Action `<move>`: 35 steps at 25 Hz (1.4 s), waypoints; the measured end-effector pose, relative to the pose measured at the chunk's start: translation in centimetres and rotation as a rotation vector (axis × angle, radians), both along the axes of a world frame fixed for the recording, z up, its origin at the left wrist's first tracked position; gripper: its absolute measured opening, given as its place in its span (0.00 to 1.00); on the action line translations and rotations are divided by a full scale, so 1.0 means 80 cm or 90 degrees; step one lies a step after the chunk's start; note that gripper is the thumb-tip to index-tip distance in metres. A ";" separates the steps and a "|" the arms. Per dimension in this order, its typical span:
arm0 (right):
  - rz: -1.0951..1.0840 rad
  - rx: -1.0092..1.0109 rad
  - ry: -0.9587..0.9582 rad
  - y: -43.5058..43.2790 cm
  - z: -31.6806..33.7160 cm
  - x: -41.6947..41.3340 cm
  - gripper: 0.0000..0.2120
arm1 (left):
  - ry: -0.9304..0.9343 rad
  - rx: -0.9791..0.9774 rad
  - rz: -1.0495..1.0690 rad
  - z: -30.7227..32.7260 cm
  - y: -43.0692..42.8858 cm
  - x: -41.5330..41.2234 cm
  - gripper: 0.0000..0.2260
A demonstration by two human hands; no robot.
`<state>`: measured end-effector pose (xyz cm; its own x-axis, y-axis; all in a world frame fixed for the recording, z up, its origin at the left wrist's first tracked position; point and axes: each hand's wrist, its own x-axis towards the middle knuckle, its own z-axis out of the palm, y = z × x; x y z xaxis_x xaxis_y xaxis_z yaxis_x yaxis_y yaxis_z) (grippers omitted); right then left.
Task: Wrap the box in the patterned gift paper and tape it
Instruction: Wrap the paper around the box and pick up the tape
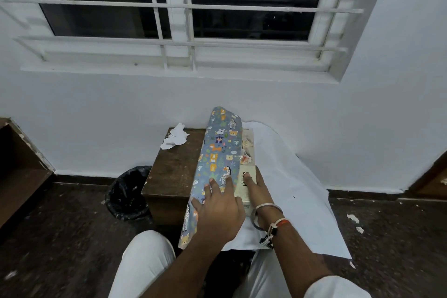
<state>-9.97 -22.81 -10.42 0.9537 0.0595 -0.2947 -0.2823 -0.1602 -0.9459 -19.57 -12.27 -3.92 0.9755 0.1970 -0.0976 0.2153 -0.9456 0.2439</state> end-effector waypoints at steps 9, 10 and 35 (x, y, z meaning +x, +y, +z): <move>0.019 -0.093 0.042 0.001 0.016 0.000 0.27 | 0.056 0.026 -0.027 -0.004 -0.017 0.001 0.29; 0.018 -0.098 0.040 0.001 0.016 0.001 0.27 | 0.062 0.029 -0.038 -0.019 -0.016 0.005 0.27; 0.114 -0.377 0.094 0.010 0.053 0.040 0.44 | -0.067 -0.664 0.221 -0.040 0.135 0.087 0.23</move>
<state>-6.78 -22.01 -6.15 0.8910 0.0008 -0.4541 -0.3235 -0.7008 -0.6359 -12.63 -1.47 -7.14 0.8966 0.3308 -0.2945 0.3602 -0.1579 0.9194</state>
